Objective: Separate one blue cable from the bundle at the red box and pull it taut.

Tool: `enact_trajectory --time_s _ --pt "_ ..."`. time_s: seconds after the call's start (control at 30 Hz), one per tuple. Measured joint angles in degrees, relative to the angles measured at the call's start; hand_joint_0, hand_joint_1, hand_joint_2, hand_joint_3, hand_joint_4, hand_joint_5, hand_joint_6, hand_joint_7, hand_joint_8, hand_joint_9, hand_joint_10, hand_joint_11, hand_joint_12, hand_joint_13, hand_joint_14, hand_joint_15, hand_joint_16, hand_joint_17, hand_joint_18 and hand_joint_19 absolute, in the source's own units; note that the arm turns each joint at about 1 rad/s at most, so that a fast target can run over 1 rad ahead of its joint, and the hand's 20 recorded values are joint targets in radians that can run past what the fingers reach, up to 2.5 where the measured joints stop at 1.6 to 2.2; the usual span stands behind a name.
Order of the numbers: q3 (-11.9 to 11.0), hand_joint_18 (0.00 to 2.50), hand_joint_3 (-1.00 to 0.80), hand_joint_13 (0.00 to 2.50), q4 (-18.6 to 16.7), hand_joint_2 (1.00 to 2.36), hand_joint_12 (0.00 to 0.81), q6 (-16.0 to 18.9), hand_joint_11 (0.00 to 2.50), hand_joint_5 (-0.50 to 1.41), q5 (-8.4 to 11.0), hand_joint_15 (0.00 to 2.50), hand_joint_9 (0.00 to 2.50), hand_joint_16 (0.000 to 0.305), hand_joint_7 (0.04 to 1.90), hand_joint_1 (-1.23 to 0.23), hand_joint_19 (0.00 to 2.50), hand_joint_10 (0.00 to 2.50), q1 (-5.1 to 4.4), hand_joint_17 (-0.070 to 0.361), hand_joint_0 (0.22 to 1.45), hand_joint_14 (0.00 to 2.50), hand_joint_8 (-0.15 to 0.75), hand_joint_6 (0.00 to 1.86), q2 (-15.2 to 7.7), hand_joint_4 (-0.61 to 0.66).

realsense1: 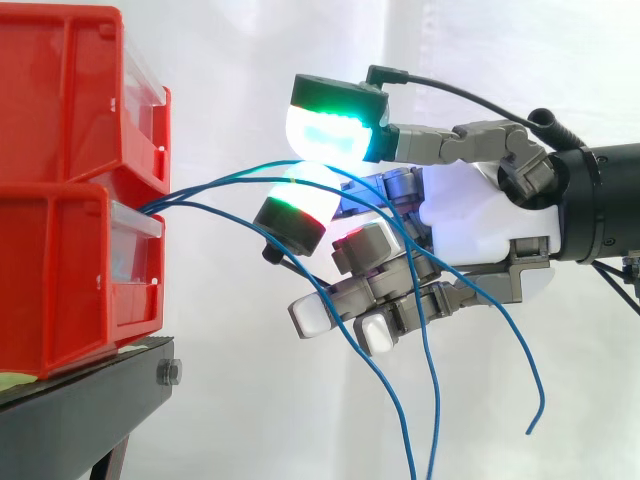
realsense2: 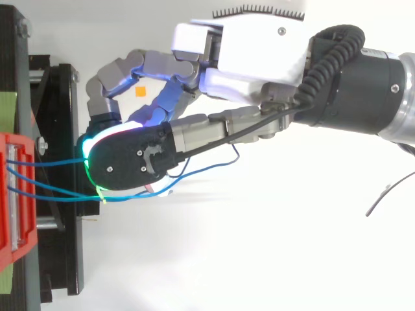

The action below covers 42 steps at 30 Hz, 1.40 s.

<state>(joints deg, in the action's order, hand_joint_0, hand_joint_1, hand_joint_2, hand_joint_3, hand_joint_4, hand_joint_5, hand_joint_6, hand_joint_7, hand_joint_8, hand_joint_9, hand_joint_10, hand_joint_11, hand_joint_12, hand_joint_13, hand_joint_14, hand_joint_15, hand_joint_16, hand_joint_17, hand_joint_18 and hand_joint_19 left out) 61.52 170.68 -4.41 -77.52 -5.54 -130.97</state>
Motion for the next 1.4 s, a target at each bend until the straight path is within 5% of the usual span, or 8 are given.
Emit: enact_trajectory --time_s 0.8,0.93,0.97,1.1,1.3,1.33,1.37,1.4 --pt "0.0 0.78 -0.14 0.72 0.1 1.02 0.375 0.0 1.19 -0.19 0.00 0.54 1.13 0.045 1.21 -0.73 0.74 0.03 0.00 0.101 0.66 0.02 0.314 0.91 0.0 -0.11" --pt "0.0 0.78 -0.18 0.79 0.2 1.02 0.370 0.0 1.60 -0.20 0.00 0.62 0.92 0.044 1.14 -0.73 0.69 0.01 0.00 0.099 0.67 0.02 0.315 0.91 0.0 -0.09" --pt "0.0 0.76 -0.18 0.85 0.2 1.02 0.379 0.1 1.79 -0.20 0.00 0.73 0.86 0.043 1.13 -0.72 0.69 0.09 0.00 0.097 0.67 0.02 0.329 0.91 0.0 -0.09" --pt "0.0 0.73 -0.17 0.90 0.2 1.02 0.372 0.1 1.58 -0.20 0.00 0.96 0.56 0.043 1.12 -0.73 0.71 0.95 0.00 0.097 0.66 0.02 0.363 0.91 0.0 -0.09" --pt "0.0 0.72 -0.17 0.83 0.2 1.02 0.373 0.1 1.48 -0.20 -0.03 0.99 0.46 0.043 1.13 -0.74 0.71 1.22 0.00 0.097 0.66 0.02 0.361 0.91 0.0 -0.12" --pt "0.0 0.72 -0.16 0.74 0.2 1.02 0.375 0.1 1.43 -0.19 -0.05 0.88 0.46 0.042 1.09 -0.74 0.68 1.09 0.02 0.096 0.66 0.02 0.366 0.92 0.0 -0.12" --pt "0.0 0.65 -0.16 0.60 0.1 1.02 0.370 0.1 1.53 -0.19 -0.07 0.62 0.54 0.040 1.10 -0.75 0.61 0.33 0.06 0.091 0.66 0.02 0.364 0.91 0.0 -0.13" --pt "0.0 0.62 -0.15 0.51 0.1 1.02 0.358 0.1 1.37 -0.19 -0.10 0.47 0.55 0.040 1.15 -0.75 0.56 0.01 0.09 0.089 0.66 0.02 0.364 0.90 0.0 -0.13"
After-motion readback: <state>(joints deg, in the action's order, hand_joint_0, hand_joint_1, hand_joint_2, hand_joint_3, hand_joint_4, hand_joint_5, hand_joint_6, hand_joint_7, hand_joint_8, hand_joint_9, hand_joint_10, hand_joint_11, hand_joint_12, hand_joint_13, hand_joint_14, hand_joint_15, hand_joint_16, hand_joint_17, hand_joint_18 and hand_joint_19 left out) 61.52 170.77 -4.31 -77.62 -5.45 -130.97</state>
